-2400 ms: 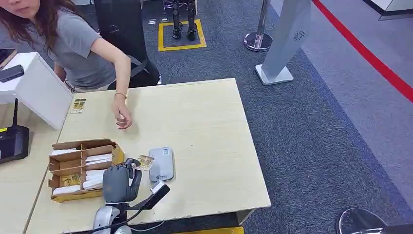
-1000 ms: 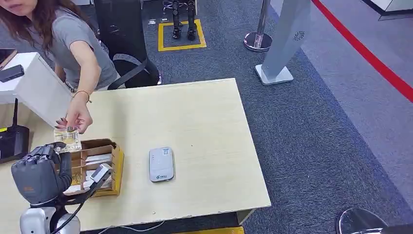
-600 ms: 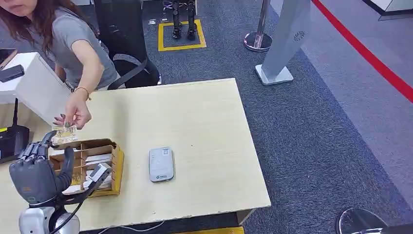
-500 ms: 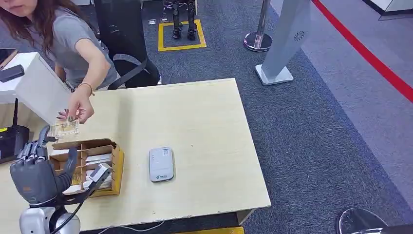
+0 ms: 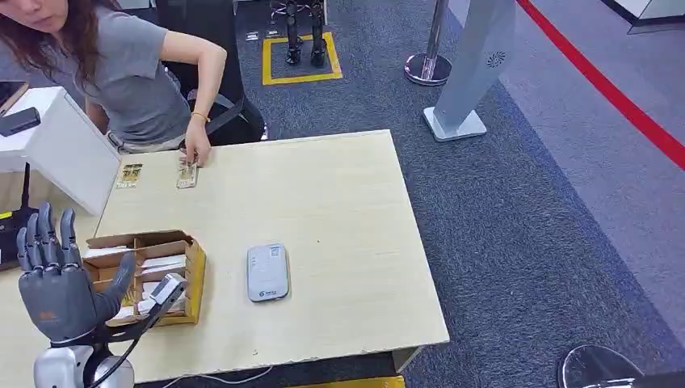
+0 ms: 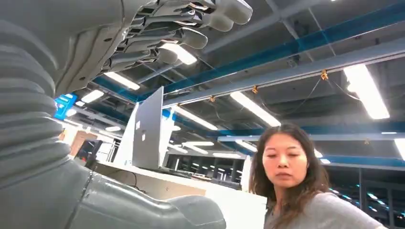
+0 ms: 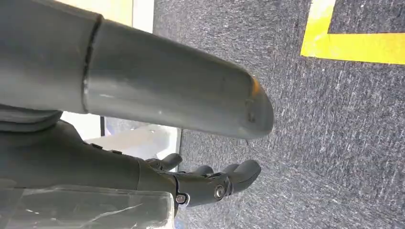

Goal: Pass the card to the sensor for recognition and then transmit it.

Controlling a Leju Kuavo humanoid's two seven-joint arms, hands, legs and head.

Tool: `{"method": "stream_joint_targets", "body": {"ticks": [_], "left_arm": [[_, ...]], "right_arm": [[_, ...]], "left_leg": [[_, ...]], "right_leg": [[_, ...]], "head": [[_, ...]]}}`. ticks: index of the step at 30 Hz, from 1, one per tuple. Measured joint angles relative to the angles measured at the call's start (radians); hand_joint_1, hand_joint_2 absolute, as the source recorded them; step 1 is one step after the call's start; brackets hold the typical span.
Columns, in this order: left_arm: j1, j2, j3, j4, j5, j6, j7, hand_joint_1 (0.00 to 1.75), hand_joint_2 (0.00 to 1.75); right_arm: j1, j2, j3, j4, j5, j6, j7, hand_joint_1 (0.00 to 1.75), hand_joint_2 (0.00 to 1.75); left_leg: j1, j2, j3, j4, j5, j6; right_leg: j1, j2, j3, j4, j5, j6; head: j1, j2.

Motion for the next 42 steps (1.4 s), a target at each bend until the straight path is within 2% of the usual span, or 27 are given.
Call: {"method": "stream_joint_targets", "body": {"ticks": [5,13,18,22,25,27,29,33,38,42], "left_arm": [[0.006,-0.002,-0.001,0.000,-0.011,0.000,0.012,0.00,1.75],[0.104,-0.002,-0.068,-0.027,-0.092,0.000,0.124,0.00,1.75],[0.159,0.035,-0.177,-0.019,-0.123,0.000,0.279,0.00,1.75],[0.178,0.060,-0.245,0.009,-0.153,0.000,0.350,0.00,1.75],[0.217,0.105,-0.305,0.010,-0.215,0.000,0.488,0.00,1.75],[0.249,0.144,-0.321,-0.011,-0.224,0.000,0.530,0.00,1.75],[0.282,0.177,-0.317,-0.051,-0.228,0.000,0.529,0.00,1.75],[0.325,0.204,-0.283,-0.103,-0.230,0.000,0.493,0.00,1.75],[0.349,0.218,-0.268,-0.137,-0.230,0.000,0.488,0.00,1.75],[0.358,0.214,-0.240,-0.158,-0.230,0.000,0.443,0.00,1.75]], "right_arm": [[0.000,0.000,0.000,0.000,-0.004,-0.001,0.002,0.00,0.00],[0.002,0.005,-0.005,0.000,-0.016,-0.006,0.011,0.00,0.00],[0.006,0.010,-0.013,0.000,-0.017,-0.011,0.018,0.00,0.00],[0.005,0.011,-0.021,0.000,-0.019,-0.015,0.014,0.00,0.00],[0.007,0.012,-0.029,0.000,-0.023,-0.016,0.018,0.00,0.00],[0.009,0.014,-0.031,0.000,-0.025,-0.016,0.025,0.00,0.00],[0.013,0.015,-0.037,0.000,-0.027,-0.016,0.026,0.00,0.00],[0.014,0.016,-0.046,0.000,-0.029,-0.016,0.026,0.00,0.00],[0.014,0.021,-0.052,0.000,-0.029,-0.016,0.026,0.00,0.00],[0.014,0.022,-0.054,0.000,-0.030,-0.021,0.026,0.00,0.00]], "left_leg": [[0.000,0.000,0.000,0.000,0.000,0.000],[0.000,0.000,0.000,0.000,0.000,0.000],[0.000,0.000,0.000,0.000,0.000,0.000],[0.000,0.000,0.000,0.000,0.000,0.000],[0.000,0.001,0.000,0.000,0.000,0.000],[0.000,0.001,0.000,0.000,0.000,0.000],[0.001,0.000,0.000,-0.001,0.000,0.000],[0.001,0.000,0.000,-0.001,0.000,0.000],[0.000,0.000,0.000,-0.001,0.000,0.000],[0.000,0.000,0.000,-0.001,0.000,0.000]], "right_leg": [[0.000,0.000,0.000,0.000,0.000,0.000],[0.000,0.000,0.000,0.000,0.000,0.000],[0.000,0.000,0.000,0.000,0.000,0.000],[0.000,0.000,0.000,0.000,0.000,0.000],[0.000,0.000,0.000,0.000,0.000,0.000],[0.000,0.001,0.000,0.000,0.000,0.000],[0.000,0.000,0.000,0.000,-0.001,0.000],[0.000,0.000,0.000,0.000,-0.001,0.000],[0.000,0.000,0.000,0.000,-0.001,0.000],[0.000,0.000,0.001,0.000,-0.001,0.000]], "head": [[0.000,0.000],[0.000,0.000],[0.000,0.000],[0.000,0.000],[0.000,0.000],[0.000,0.000],[0.000,0.000],[0.000,0.000],[0.000,0.000],[0.000,0.000]]}}
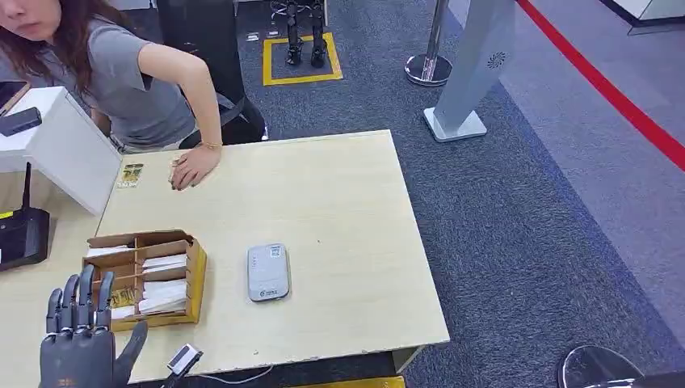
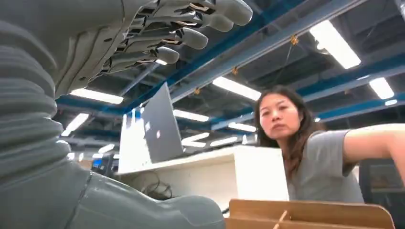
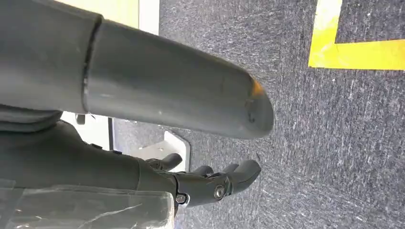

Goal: Pass the card to the sensor for recognition and then transmit it.

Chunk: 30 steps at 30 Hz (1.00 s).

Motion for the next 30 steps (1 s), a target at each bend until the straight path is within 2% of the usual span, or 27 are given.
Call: {"method": "stream_joint_targets", "body": {"ticks": [3,9,19,21,24,30], "left_arm": [[0.011,-0.013,0.032,-0.017,0.000,0.000,-0.025,0.00,1.75],[0.020,-0.034,0.061,-0.028,0.000,0.000,-0.034,0.00,1.75],[0.027,-0.038,0.084,0.014,0.000,0.000,0.014,0.00,1.75],[0.026,-0.037,0.090,0.041,0.000,0.000,0.037,0.00,1.75],[0.026,-0.001,0.078,0.076,0.000,0.000,0.149,0.00,1.75],[0.026,0.031,0.072,0.108,-0.001,0.000,0.164,0.00,1.75]], "right_arm": [[0.000,0.001,-0.001,0.000,-0.002,-0.007,0.000,0.00,0.00],[0.000,0.001,-0.002,0.000,-0.003,-0.009,0.000,0.00,0.00],[0.000,0.001,-0.003,0.000,-0.013,-0.011,0.003,0.00,0.00],[0.000,0.001,-0.003,0.000,-0.011,-0.011,0.003,0.00,0.00],[0.000,0.001,-0.005,0.000,-0.010,-0.011,0.003,0.00,0.00],[0.000,0.001,-0.006,0.000,-0.010,-0.011,0.003,0.00,0.00]], "left_leg": [[0.000,0.000,0.000,0.000,0.000,0.000],[0.000,0.000,0.000,0.000,0.000,0.000],[0.000,0.000,0.000,0.000,0.000,0.000],[0.000,0.000,0.000,0.000,0.000,0.000],[0.000,0.000,0.000,0.000,0.000,0.000],[0.000,0.000,0.000,0.000,0.000,0.000]], "right_leg": [[0.000,0.000,0.000,0.000,0.000,0.000],[0.000,0.000,0.000,0.000,0.000,0.000],[0.000,0.000,0.000,0.000,0.000,0.000],[0.000,0.000,0.000,0.000,0.000,0.000],[0.000,0.000,0.000,0.000,0.000,0.000],[0.000,0.000,0.000,0.000,0.000,0.000]], "head": [[0.000,0.000],[0.000,0.000],[0.000,0.000],[0.000,0.000],[0.000,0.000],[0.000,0.000]]}}
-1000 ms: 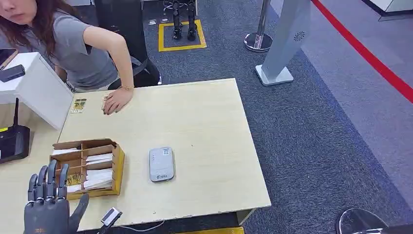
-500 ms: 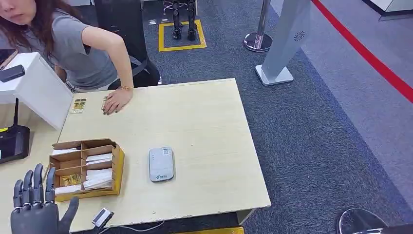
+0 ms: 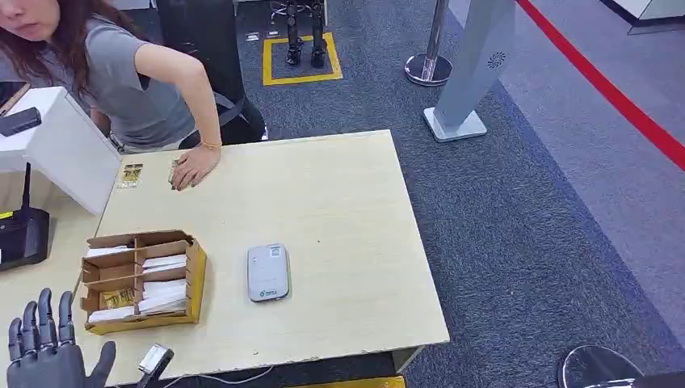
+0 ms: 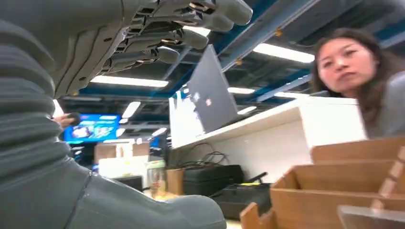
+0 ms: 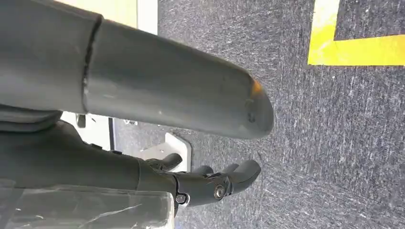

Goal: Pass the card to the sensor for recognition and then transmit it.

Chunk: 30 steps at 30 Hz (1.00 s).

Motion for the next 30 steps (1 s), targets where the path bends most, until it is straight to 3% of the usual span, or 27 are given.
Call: {"method": "stream_joint_targets", "body": {"ticks": [15,19,25,26,30], "left_arm": [[-0.042,-0.002,-0.010,0.137,0.007,0.000,-0.053,0.02,1.75],[-0.054,-0.004,-0.019,0.156,0.011,0.000,-0.054,0.30,1.75],[-0.061,-0.005,-0.026,0.172,0.013,0.000,-0.056,0.30,1.75],[-0.062,-0.005,-0.027,0.175,0.013,0.000,-0.056,0.49,1.75],[-0.066,-0.005,-0.031,0.180,0.013,0.000,-0.056,0.58,1.75]], "right_arm": [[-0.001,0.000,0.000,0.000,0.003,0.000,-0.003,0.00,0.00],[0.000,0.000,0.000,0.000,0.006,0.000,-0.003,0.00,0.00],[-0.001,0.000,0.000,0.000,0.010,0.000,-0.005,0.00,0.00],[-0.001,0.000,0.000,0.000,0.010,0.000,-0.005,0.00,0.00],[-0.001,0.000,0.000,0.000,0.010,0.000,-0.005,0.00,0.00]], "left_leg": [[0.000,0.000,0.000,0.000,0.000,0.000],[0.000,0.000,0.000,0.000,0.000,0.000],[0.000,0.000,0.000,0.000,0.000,0.000],[0.000,0.000,0.000,0.000,0.000,0.000],[0.000,0.000,0.000,0.000,0.000,0.000]], "right_leg": [[0.000,0.000,0.000,0.000,0.000,0.000],[0.000,0.000,0.000,0.000,0.000,0.000],[0.000,0.000,0.000,0.000,0.000,0.000],[0.000,0.000,0.000,0.000,0.000,0.000],[0.000,0.000,0.000,0.000,0.000,0.000]], "head": [[0.000,0.000],[0.000,0.000],[0.000,0.000],[0.000,0.000],[0.000,0.000]]}}
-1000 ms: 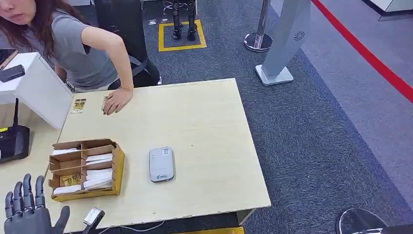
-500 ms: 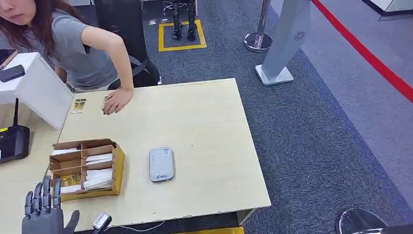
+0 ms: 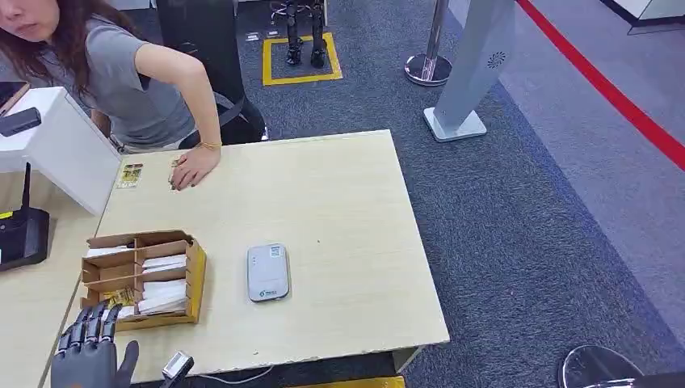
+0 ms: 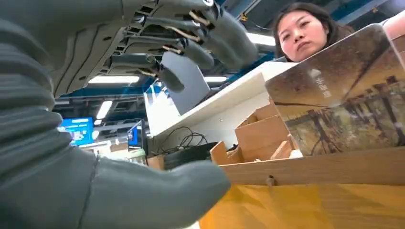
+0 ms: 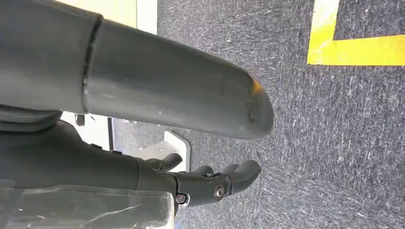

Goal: Pass the card to the sensor for recognition and then transmit it.

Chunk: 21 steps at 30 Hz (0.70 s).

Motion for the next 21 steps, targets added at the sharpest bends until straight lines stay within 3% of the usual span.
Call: {"method": "stream_joint_targets", "body": {"ticks": [1,3,7,21], "left_arm": [[-0.001,0.000,-0.002,0.000,0.000,0.000,0.000,0.72,1.75],[-0.004,0.000,-0.004,0.000,0.000,0.000,0.001,0.75,1.75],[-0.007,0.000,-0.013,0.000,-0.003,0.000,0.004,0.44,1.75],[-0.009,0.002,-0.015,0.000,-0.003,0.000,0.006,0.37,1.75]], "right_arm": [[0.000,0.000,0.000,0.000,0.000,0.000,0.000,0.00,0.00],[0.000,0.000,0.000,0.000,0.001,0.000,0.000,0.00,0.00],[0.000,0.000,0.000,0.000,0.002,0.000,-0.002,0.00,0.00],[0.000,0.000,0.000,0.000,0.010,0.002,-0.005,0.00,0.00]], "left_leg": [[0.000,0.000,0.000,0.000,0.000,0.000],[0.000,0.000,0.000,0.000,0.000,0.000],[0.000,0.000,0.000,0.000,0.000,0.000],[0.000,0.000,0.000,0.000,0.000,0.000]], "right_leg": [[0.000,0.000,0.000,0.000,0.000,0.000],[0.000,0.000,0.000,0.000,0.000,0.000],[0.000,0.000,0.000,0.000,0.000,0.000],[0.000,0.000,0.000,0.000,0.000,0.000]], "head": [[0.000,0.000],[0.000,0.000],[0.000,0.000],[0.000,0.000]]}}
